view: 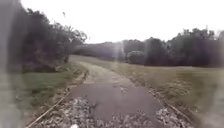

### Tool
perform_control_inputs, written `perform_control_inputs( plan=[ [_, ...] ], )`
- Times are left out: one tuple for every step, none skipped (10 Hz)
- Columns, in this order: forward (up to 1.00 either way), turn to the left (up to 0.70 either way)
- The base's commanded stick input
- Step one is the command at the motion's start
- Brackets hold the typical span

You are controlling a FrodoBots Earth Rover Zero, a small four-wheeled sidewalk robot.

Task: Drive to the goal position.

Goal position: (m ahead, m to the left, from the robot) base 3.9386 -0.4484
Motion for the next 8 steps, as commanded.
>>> perform_control_inputs(
  plan=[
    [0.85, 0.00],
    [0.85, 0.00],
    [0.85, 0.00],
    [0.85, 0.00],
    [0.85, 0.00],
    [0.85, 0.00],
    [0.85, 0.00],
    [0.85, 0.00]
  ],
)
